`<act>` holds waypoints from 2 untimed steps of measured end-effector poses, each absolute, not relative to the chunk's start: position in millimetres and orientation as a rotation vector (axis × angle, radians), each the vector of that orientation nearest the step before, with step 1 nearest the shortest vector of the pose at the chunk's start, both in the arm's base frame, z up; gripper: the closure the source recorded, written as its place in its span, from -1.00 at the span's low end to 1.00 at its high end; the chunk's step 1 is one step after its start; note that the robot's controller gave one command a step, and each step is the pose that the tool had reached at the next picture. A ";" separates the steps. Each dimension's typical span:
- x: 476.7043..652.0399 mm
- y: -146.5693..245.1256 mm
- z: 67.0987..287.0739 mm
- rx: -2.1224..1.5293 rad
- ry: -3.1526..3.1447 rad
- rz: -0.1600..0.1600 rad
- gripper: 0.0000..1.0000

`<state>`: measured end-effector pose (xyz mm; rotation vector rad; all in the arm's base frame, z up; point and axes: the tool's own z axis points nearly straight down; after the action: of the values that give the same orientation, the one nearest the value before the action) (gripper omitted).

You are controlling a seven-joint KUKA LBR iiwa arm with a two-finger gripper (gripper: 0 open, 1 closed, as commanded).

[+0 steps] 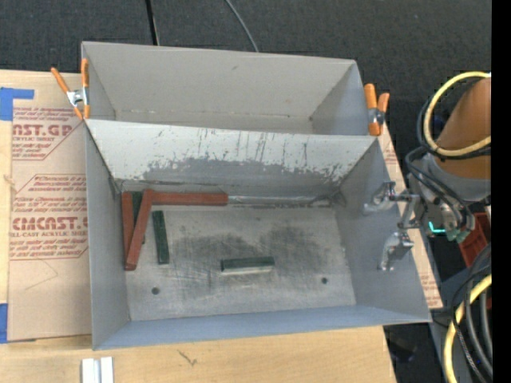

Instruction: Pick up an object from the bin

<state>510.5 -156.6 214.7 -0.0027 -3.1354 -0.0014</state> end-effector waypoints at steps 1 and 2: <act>512.4 -155.9 219.1 0.000 -3.143 0.001 -1.00; 510.3 -137.4 170.7 0.023 -3.150 0.005 -1.00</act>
Offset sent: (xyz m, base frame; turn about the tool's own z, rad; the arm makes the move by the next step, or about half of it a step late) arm -0.0082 0.0581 -0.1447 -0.0486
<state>510.3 -137.4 170.7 0.0226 -3.1498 0.0046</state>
